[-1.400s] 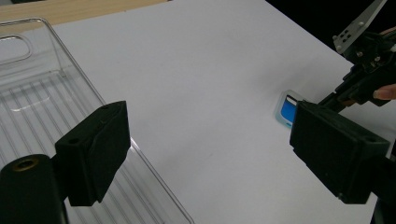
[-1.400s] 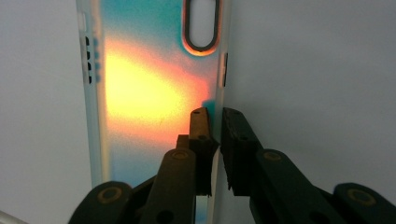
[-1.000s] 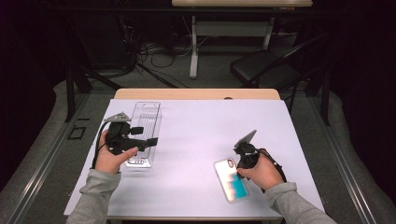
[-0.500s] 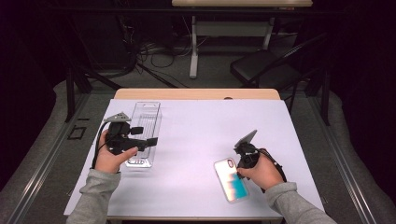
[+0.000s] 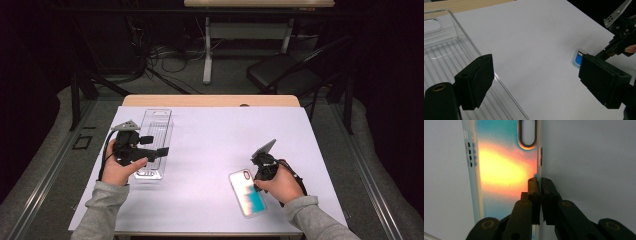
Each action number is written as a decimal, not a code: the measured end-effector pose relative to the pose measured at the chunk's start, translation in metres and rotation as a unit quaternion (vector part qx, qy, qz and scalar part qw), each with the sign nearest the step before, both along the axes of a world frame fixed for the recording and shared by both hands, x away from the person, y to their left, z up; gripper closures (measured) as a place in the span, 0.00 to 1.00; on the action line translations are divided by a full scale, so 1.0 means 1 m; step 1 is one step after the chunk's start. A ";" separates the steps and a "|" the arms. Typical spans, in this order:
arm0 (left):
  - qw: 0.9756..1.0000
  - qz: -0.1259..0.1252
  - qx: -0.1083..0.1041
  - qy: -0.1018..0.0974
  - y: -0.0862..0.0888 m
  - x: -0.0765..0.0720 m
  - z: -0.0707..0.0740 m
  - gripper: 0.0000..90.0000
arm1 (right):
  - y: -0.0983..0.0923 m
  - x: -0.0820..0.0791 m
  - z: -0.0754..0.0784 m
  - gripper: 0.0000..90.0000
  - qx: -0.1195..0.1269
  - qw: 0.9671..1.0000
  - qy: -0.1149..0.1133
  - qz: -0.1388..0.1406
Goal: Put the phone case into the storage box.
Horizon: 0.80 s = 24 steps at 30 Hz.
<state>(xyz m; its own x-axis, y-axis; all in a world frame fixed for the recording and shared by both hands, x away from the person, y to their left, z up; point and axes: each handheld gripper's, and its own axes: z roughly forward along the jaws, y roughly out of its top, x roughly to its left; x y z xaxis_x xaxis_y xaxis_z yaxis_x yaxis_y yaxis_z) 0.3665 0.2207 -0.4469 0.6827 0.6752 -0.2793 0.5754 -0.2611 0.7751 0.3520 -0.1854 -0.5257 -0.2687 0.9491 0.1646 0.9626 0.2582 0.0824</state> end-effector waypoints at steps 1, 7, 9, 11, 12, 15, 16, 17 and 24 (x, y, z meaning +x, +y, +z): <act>1.000 0.000 0.000 0.000 0.000 0.000 0.000 0.15 | 0.000 0.000 0.000 0.96 0.000 1.000 -0.001 0.000; 1.000 0.001 0.000 -0.003 0.000 0.000 0.000 0.15 | 0.000 0.000 0.000 0.96 0.000 1.000 0.002 0.000; 1.000 0.001 0.000 -0.003 0.001 0.000 0.000 0.15 | 0.000 0.000 0.000 0.96 0.002 1.000 0.001 -0.001; 1.000 0.001 0.000 -0.003 0.001 0.000 0.000 0.15 | -0.001 0.000 0.000 0.96 0.003 1.000 0.000 0.000; 1.000 0.001 -0.001 -0.003 0.001 0.000 0.000 0.15 | 0.000 0.000 0.000 0.96 0.004 1.000 0.001 -0.001; 1.000 0.001 -0.001 -0.003 0.000 0.000 0.000 0.15 | -0.001 0.000 0.001 0.96 0.004 1.000 -0.001 0.001; 1.000 0.001 -0.001 -0.002 0.000 0.000 0.000 0.15 | -0.001 0.000 0.001 0.96 0.004 1.000 -0.001 0.000; 1.000 0.000 -0.001 -0.002 0.000 0.000 0.000 0.15 | -0.001 0.000 0.002 0.96 0.004 1.000 0.001 0.001; 1.000 0.000 -0.001 -0.002 0.000 0.000 0.000 0.16 | -0.001 0.000 0.003 0.96 0.010 1.000 0.002 -0.002</act>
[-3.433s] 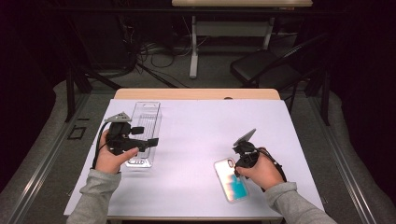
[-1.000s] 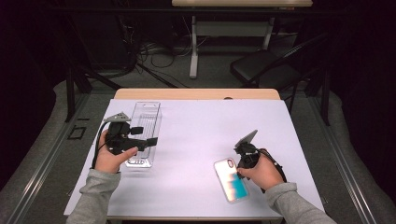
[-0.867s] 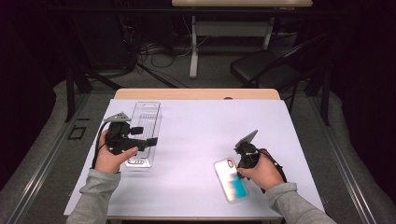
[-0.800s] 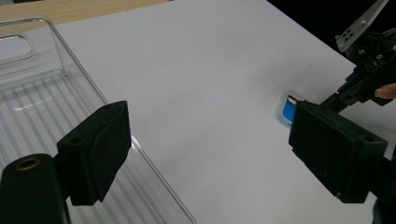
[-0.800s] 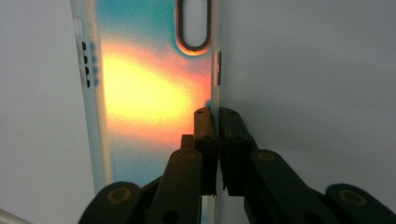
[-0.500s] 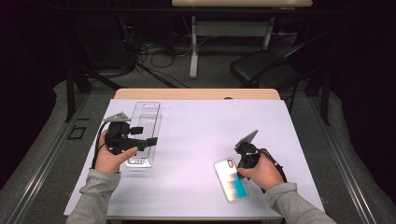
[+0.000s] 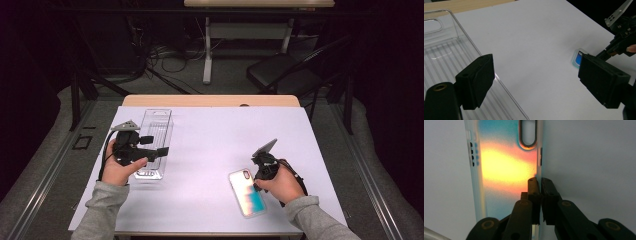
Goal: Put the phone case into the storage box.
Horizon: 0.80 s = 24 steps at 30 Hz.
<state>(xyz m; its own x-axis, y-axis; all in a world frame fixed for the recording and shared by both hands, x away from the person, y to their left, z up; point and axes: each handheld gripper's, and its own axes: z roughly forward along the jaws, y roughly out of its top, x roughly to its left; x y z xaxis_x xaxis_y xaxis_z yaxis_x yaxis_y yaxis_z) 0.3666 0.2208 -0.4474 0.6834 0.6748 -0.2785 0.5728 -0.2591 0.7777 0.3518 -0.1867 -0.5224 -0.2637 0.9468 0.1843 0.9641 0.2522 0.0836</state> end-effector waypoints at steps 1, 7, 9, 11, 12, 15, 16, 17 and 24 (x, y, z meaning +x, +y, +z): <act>1.000 0.000 0.000 0.000 0.000 0.000 0.000 0.16 | 0.000 0.000 0.000 0.96 0.002 1.000 -0.001 0.000; 1.000 0.001 0.000 0.001 0.000 0.000 0.000 0.16 | -0.001 0.000 0.005 0.96 0.012 1.000 -0.012 -0.003; 1.000 0.000 0.001 0.001 0.000 0.000 0.000 0.16 | -0.001 0.000 0.007 0.96 0.013 1.000 -0.013 -0.004; 1.000 0.000 0.001 0.000 -0.001 0.000 0.000 0.16 | -0.001 0.000 0.009 0.96 0.016 1.000 -0.019 -0.003; 1.000 0.000 0.001 0.000 -0.001 0.000 0.000 0.16 | -0.001 -0.001 0.010 0.96 0.018 1.000 -0.021 -0.004; 1.000 -0.001 0.001 0.000 -0.001 0.000 0.000 0.16 | -0.001 -0.001 0.013 0.96 0.023 0.999 -0.029 -0.005; 1.000 -0.001 0.001 -0.001 -0.001 0.000 0.000 0.16 | -0.001 -0.001 0.014 0.96 0.023 0.999 -0.032 -0.006; 1.000 0.000 0.000 -0.001 -0.001 -0.001 0.000 0.16 | -0.002 -0.001 0.014 0.96 0.029 0.999 -0.038 -0.010; 1.000 -0.001 0.002 -0.001 -0.002 -0.001 0.000 0.16 | -0.004 0.000 0.021 0.96 0.032 0.998 -0.054 -0.007</act>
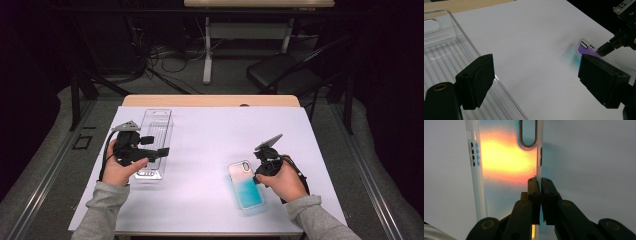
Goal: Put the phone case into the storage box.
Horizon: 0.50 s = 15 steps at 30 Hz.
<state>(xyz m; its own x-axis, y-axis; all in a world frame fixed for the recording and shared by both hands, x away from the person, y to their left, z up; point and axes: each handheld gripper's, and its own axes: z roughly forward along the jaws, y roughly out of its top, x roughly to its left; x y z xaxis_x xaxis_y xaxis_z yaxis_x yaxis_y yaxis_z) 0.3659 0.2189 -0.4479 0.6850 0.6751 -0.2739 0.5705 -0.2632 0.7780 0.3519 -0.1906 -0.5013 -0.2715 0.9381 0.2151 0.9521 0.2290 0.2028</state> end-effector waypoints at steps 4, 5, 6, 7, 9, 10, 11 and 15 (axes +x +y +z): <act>1.000 -0.001 0.001 0.000 -0.001 0.000 0.000 0.16 | 0.002 0.000 0.004 0.96 0.001 1.000 -0.017 -0.002; 1.000 0.000 0.000 0.000 -0.002 0.000 -0.001 0.16 | 0.002 0.000 0.006 0.96 0.002 1.000 -0.019 -0.002; 1.000 -0.002 0.002 -0.001 -0.002 0.000 -0.001 0.16 | 0.003 0.000 0.007 0.96 0.003 1.000 -0.022 -0.001; 1.000 -0.003 0.001 0.000 -0.002 0.000 -0.001 0.16 | 0.004 0.000 0.009 0.96 0.003 1.000 -0.027 -0.001; 1.000 -0.004 0.002 0.000 -0.003 0.000 -0.001 0.16 | 0.006 0.000 0.012 0.96 0.005 0.999 -0.036 -0.001; 1.000 -0.004 0.002 -0.001 -0.003 0.000 -0.001 0.16 | 0.007 0.000 0.013 0.96 0.006 0.999 -0.041 0.000; 1.000 -0.005 0.002 0.000 -0.003 -0.001 -0.001 0.16 | 0.009 0.000 0.015 0.96 0.008 0.999 -0.045 -0.003; 1.000 -0.004 0.001 0.000 -0.004 -0.001 -0.001 0.16 | 0.014 0.002 0.020 0.96 0.010 0.999 -0.053 -0.001</act>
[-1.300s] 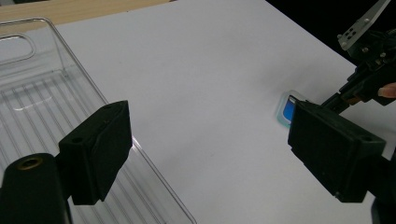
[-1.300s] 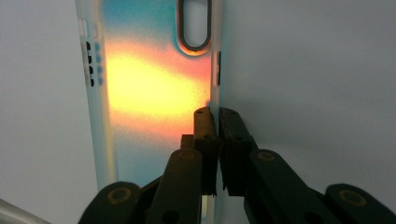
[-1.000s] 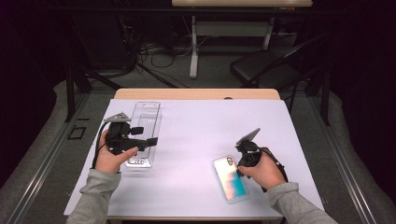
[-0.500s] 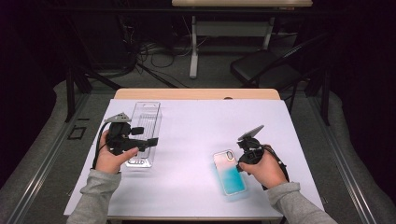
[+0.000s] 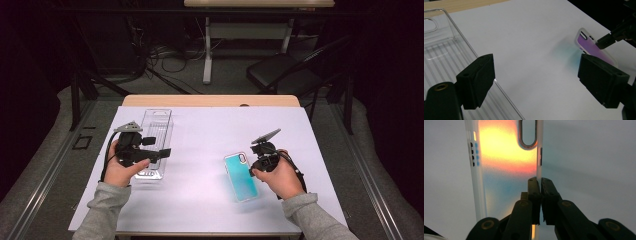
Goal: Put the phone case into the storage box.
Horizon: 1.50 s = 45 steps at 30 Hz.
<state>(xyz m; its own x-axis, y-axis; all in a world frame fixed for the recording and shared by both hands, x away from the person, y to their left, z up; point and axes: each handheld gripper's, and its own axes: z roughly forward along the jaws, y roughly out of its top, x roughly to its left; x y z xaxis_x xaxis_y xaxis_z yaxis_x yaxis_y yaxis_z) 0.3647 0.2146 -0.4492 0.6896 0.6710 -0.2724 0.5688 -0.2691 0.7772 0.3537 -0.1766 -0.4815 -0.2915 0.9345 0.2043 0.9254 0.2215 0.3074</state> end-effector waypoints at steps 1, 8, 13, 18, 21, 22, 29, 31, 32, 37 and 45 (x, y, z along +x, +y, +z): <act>1.000 0.000 0.000 0.000 0.000 0.000 0.000 0.16 | 0.001 0.001 0.000 0.96 0.002 1.000 -0.008 0.005; 1.000 -0.001 -0.001 0.001 -0.001 0.000 -0.001 0.16 | 0.010 0.006 0.009 0.96 0.012 1.000 -0.020 0.010; 1.000 0.002 -0.005 0.001 -0.001 0.000 -0.001 0.17 | 0.018 0.009 0.013 0.96 0.020 0.999 -0.039 0.015; 1.000 0.000 -0.003 0.001 -0.001 0.000 -0.001 0.17 | 0.025 0.010 0.016 0.96 0.025 0.998 -0.050 0.023; 1.000 -0.001 -0.003 0.001 -0.002 0.000 -0.001 0.17 | 0.030 0.011 0.016 0.96 0.030 0.997 -0.065 0.023; 1.000 0.000 -0.003 0.001 -0.002 0.000 -0.002 0.17 | 0.031 0.011 0.017 0.96 0.028 0.997 -0.066 0.025; 1.000 -0.005 0.000 0.004 -0.006 0.000 -0.003 0.17 | 0.040 0.012 0.017 0.96 0.033 0.996 -0.076 0.029; 1.000 -0.007 0.001 0.004 -0.007 0.000 -0.004 0.17 | 0.043 0.012 0.017 0.96 0.031 0.996 -0.079 0.032; 1.000 -0.011 0.002 0.006 -0.008 0.000 -0.005 0.17 | 0.044 0.012 0.017 0.96 0.029 0.996 -0.079 0.034; 1.000 -0.016 0.002 0.011 -0.013 -0.001 -0.008 0.17 | 0.050 0.012 0.016 0.96 0.035 0.995 -0.088 0.038; 1.000 -0.025 -0.002 0.012 -0.020 -0.001 -0.011 0.17 | 0.057 0.012 0.017 0.96 0.039 0.993 -0.104 0.042</act>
<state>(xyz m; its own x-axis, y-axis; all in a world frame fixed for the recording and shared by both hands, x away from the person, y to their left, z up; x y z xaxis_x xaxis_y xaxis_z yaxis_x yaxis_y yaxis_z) 0.3637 0.1948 -0.4601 0.7155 0.6346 -0.2921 0.5738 -0.2953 0.7639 0.3653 -0.1193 -0.4644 -0.4111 0.8889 0.2020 0.8193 0.2631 0.5095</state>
